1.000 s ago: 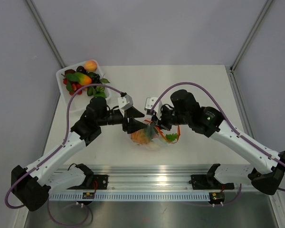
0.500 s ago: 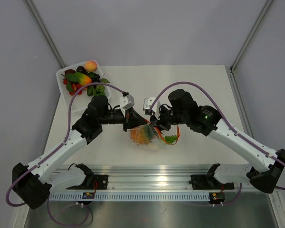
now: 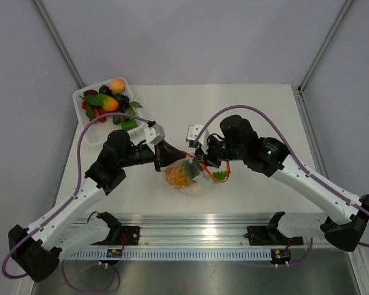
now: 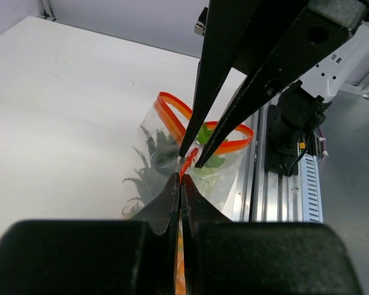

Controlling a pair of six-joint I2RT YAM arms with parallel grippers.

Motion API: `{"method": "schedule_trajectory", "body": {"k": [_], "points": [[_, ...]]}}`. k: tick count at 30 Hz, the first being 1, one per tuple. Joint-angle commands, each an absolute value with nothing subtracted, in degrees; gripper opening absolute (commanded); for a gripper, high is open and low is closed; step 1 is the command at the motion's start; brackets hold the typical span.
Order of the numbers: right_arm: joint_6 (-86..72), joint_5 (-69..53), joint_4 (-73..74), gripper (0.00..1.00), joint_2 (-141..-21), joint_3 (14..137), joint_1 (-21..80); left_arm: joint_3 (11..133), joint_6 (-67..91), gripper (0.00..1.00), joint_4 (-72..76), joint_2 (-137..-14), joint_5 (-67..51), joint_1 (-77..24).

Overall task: Place the food in the zip-top bag and seal the zipper
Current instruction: Zip the zipper food storage bag at the center of the board.

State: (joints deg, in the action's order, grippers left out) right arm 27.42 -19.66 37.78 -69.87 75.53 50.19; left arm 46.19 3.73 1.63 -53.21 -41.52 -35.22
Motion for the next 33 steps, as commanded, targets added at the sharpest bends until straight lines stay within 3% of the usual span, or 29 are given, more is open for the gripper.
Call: {"method": "schedule_trajectory", "body": {"k": [1, 16, 33], "points": [[27.51, -16.96, 39.64, 0.06, -67.06, 74.71, 49.66, 45.88, 4.39, 0.0, 6.94, -51.24, -37.79, -33.4], [26.19, -15.56, 39.72, 0.06, -62.76, 71.63, 48.78, 42.89, 6.42, 0.0, 6.77, -45.26, -40.26, -23.56], [21.98, -10.2, 46.13, 0.06, -55.73, 69.08, 48.78, 43.07, 7.47, 0.0, 7.55, -49.74, -33.49, -20.04]]}}
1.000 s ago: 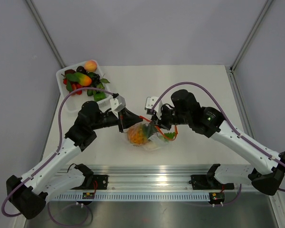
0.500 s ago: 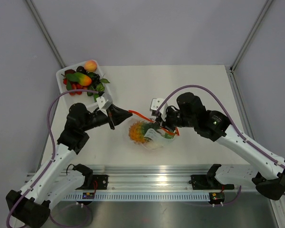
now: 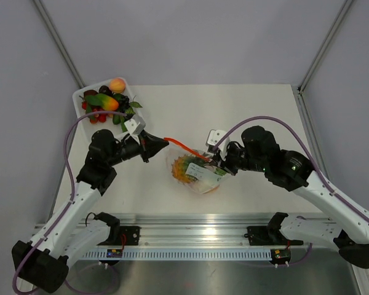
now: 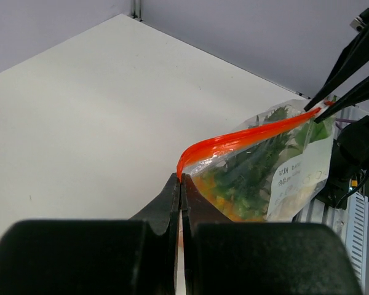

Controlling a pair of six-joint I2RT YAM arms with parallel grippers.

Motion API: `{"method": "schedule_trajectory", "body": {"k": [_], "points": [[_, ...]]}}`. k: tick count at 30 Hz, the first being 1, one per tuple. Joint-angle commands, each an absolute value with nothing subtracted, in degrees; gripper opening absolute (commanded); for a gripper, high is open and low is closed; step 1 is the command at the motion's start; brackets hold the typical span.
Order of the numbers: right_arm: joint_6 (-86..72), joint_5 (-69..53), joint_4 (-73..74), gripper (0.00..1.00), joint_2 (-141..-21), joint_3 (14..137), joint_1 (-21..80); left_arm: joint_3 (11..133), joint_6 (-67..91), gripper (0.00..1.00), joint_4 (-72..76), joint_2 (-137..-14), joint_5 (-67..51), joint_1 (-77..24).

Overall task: Place the food in the zip-top bag and seal the zipper
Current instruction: Zip the zipper food storage bag at the center of the board, then place the zipper food storage bag at the center of the board.

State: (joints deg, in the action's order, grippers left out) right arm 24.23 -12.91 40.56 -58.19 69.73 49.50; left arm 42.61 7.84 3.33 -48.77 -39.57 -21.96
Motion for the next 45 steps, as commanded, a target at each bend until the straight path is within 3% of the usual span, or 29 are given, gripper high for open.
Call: {"method": "schedule_trajectory", "body": {"k": [1, 32, 35, 39, 45], "points": [[21.62, -9.59, 46.49, 0.06, -55.11, 68.56, 48.78, 43.15, 7.47, 0.0, 7.65, -50.01, -33.23, -19.87], [12.57, -7.73, 50.19, 0.07, -45.17, 64.15, 48.78, 45.35, 11.51, 0.0, 11.95, -55.11, -38.84, -11.95], [13.7, -2.22, 47.12, 0.07, -48.15, 65.39, 48.87, 46.4, 13.0, 0.0, 13.62, -56.24, -39.46, -12.04], [20.2, 13.75, 40.27, 0.09, -51.05, 66.35, 48.26, 51.22, 14.59, 0.0, 14.76, -60.72, -40.6, -12.13], [28.03, 18.44, 34.28, 0.1, -61.85, 80.84, 41.31, 64.82, 17.84, 0.0, 18.46, -71.18, -42.63, -12.92]]}}
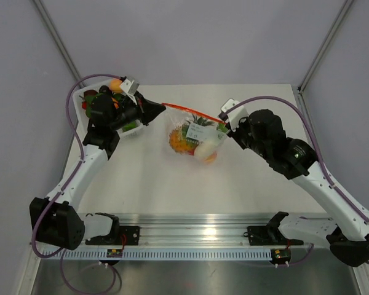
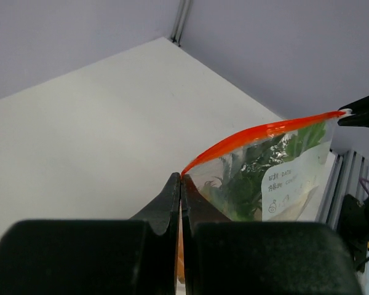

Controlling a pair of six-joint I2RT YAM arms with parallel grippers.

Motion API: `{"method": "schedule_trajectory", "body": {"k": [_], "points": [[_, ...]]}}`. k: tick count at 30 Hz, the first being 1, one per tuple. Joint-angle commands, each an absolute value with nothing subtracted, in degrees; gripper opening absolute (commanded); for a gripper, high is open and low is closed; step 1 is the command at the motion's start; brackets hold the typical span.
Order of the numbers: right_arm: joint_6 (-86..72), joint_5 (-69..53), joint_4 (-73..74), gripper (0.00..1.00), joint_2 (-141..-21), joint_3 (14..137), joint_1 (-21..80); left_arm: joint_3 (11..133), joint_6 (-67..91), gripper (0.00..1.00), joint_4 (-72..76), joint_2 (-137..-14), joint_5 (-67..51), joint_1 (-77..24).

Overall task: Place the food in the zip-top bag and seal the zipper
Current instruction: Place the zipper food storage bag at the center of the board.

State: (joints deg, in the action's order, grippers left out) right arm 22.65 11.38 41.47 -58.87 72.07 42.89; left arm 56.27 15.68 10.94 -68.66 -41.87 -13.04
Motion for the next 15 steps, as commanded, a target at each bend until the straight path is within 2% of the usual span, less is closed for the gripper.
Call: {"method": "schedule_trajectory", "body": {"k": [1, 3, 4, 5, 6, 7, 8, 10, 11, 12, 15], "points": [[29.17, 18.54, 34.45, 0.11, -63.01, 82.95, 41.22, 66.6, 18.36, 0.0, 18.72, -72.15, -42.71, -12.92], [29.35, 16.36, 35.15, 0.11, -64.86, 87.88, 41.31, 69.86, 18.89, 0.02, 18.9, -74.79, -43.07, -12.92], [28.75, 15.22, 36.2, 0.13, -65.12, 88.76, 41.31, 72.14, 19.16, 0.08, 18.2, -75.4, -43.07, -12.83], [28.22, 11.64, 36.82, 0.15, -64.95, 89.2, 41.31, 72.94, 18.9, 0.25, 17.58, -75.76, -42.81, -12.92], [27.34, 9.51, 37.61, 0.18, -64.69, 88.77, 41.31, 73.3, 18.64, 0.68, 17.32, -75.76, -41.76, -12.83], [25.25, 7.23, 39.62, 0.31, -64.25, 86.51, 41.31, 72.52, 18.63, 0.88, 16.53, -75.5, -40.79, -12.83], [24.35, 2.86, 40.6, 0.41, -62.94, 84.66, 41.31, 71.81, 18.37, 0.99, 16.18, -74.45, -39.82, -12.83], [20.59, 0.97, 40.96, 0.52, -61.0, 79.92, 41.31, 69.8, 17.93, 0.99, 15.04, -73.13, -37.19, -12.83], [19.35, 2.19, 40.17, 0.95, -58.56, 74.5, 41.31, 67.44, 17.76, 0.99, 15.03, -72.08, -36.57, -12.83], [18.03, 3.85, 39.3, 1.0, -57.32, 72.01, 41.31, 66.11, 18.01, 0.99, 14.94, -70.33, -35.08, -12.83], [12.32, 10.62, 36.92, 0.99, -53.01, 65.93, 41.31, 61.8, 18.63, 0.99, 13.8, -66.03, -34.02, -12.83]]}}
